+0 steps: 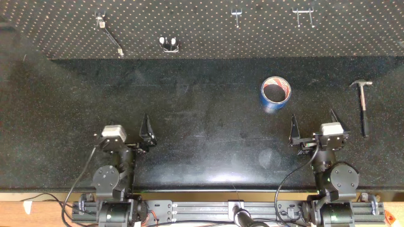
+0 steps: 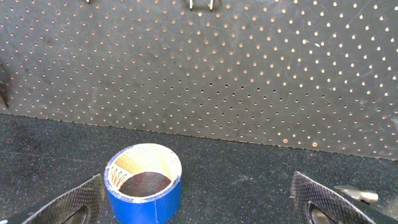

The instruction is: Place Tools Onto Pegboard

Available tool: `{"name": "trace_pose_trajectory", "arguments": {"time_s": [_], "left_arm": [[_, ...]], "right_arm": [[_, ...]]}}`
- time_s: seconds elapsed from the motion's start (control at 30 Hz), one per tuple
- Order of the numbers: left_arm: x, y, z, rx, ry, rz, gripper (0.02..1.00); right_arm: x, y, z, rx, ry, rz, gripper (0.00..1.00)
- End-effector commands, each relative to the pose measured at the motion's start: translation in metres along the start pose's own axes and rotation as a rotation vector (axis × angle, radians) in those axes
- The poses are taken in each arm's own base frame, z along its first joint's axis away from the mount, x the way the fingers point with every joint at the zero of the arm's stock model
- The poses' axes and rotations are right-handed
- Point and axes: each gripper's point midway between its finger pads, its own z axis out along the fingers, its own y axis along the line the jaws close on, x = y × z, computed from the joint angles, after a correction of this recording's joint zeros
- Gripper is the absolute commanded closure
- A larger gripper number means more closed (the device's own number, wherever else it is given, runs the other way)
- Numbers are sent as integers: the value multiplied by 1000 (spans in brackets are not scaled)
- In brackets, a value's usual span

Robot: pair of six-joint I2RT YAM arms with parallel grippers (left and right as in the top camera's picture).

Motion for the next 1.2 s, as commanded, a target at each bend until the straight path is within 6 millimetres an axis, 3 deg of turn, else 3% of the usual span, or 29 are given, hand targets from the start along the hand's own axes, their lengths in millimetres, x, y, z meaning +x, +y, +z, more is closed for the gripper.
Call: {"name": "trace_pose_trajectory", "arguments": {"time_s": [0.03,1.2], "left_arm": [[1,-6,-1,31,1,91,23],[1,-5,-1,25,0,123,20]], "right_arm": [[1,-2,0,11,2,-12,25],[1,-3,0,15,2,-13,25]]}}
